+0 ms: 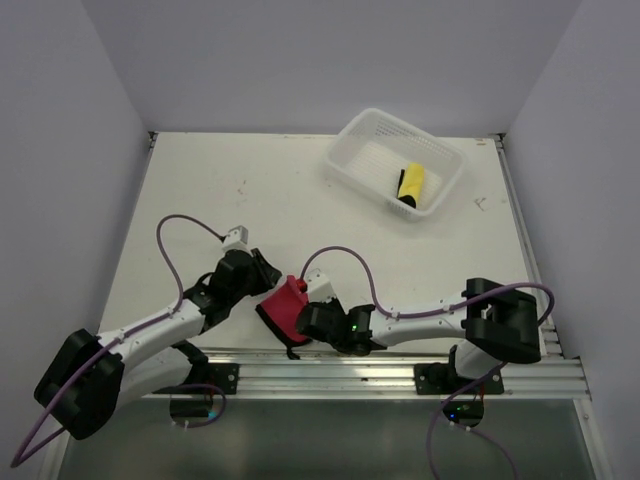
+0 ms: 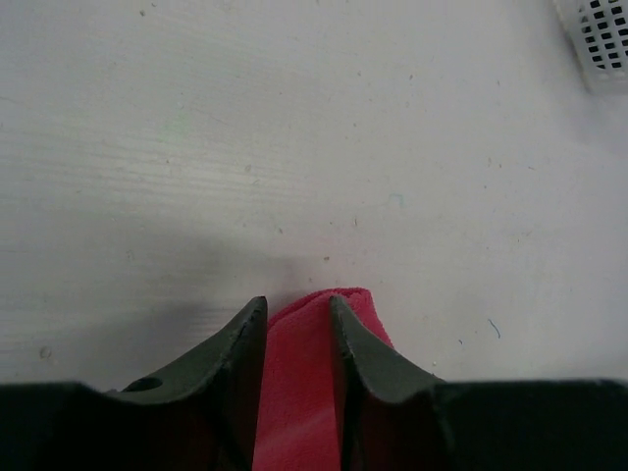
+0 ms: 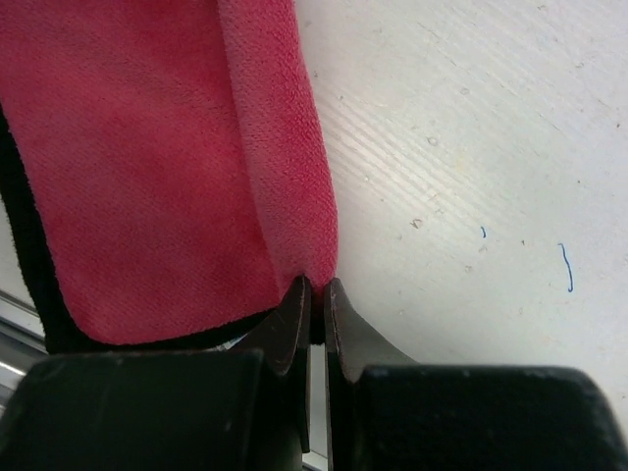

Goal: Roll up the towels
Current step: Roll the towel

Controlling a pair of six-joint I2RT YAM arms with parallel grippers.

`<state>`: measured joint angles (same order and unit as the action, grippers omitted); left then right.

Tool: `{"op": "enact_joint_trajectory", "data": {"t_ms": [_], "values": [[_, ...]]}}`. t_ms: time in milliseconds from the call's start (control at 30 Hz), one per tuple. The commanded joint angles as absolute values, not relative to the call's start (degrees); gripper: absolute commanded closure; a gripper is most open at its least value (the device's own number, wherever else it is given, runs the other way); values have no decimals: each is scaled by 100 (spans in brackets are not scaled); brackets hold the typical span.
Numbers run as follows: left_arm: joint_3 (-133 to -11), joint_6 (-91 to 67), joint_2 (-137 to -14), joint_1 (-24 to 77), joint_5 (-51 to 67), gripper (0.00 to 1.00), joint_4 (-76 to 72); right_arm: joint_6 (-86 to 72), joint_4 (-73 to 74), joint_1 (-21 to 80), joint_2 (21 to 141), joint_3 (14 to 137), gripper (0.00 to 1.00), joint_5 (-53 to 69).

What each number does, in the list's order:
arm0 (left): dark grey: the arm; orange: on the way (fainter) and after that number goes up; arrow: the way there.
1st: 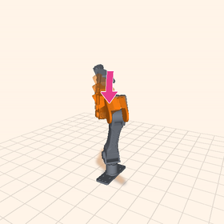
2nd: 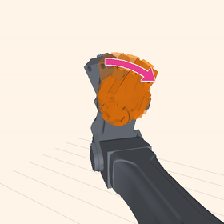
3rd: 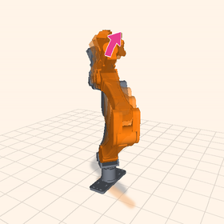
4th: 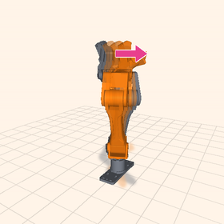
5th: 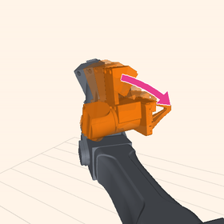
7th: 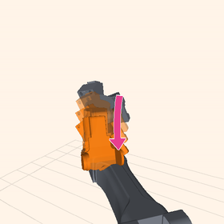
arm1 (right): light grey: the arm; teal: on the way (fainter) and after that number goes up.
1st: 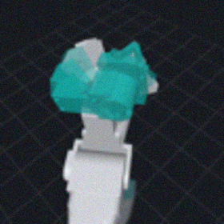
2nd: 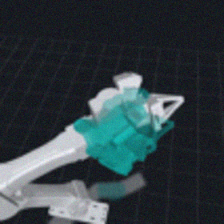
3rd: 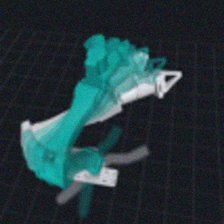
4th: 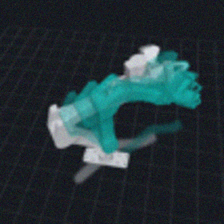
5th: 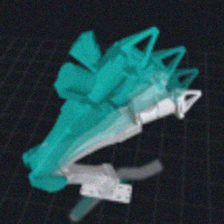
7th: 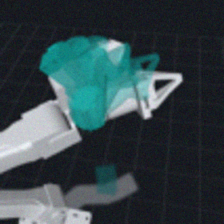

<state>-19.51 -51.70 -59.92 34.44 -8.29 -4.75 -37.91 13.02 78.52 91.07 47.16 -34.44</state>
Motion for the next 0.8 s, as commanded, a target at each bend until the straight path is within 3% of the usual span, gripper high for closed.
{"op": "enact_joint_trajectory", "data": {"t_ms": [0, 233, 467, 767], "values": [[-2538, -4993, -5722, 3393, -1116, 64, -10, -3832, 1494, 7884, 9193, 4887, 100, -3858], [-3445, -4886, -5994, 3393, -563, 57, 361, -3858, 1433, 7919, 9229, 4887, 100, -3929], [-3340, -5387, -6565, 3436, 333, 57, -509, -3867, 1397, 7945, 9229, 4860, 100, -3964], [-3305, -5335, -6873, 3823, 44, 56, -194, -3911, 1380, 7945, 9229, 4825, 100, -3973]]}}
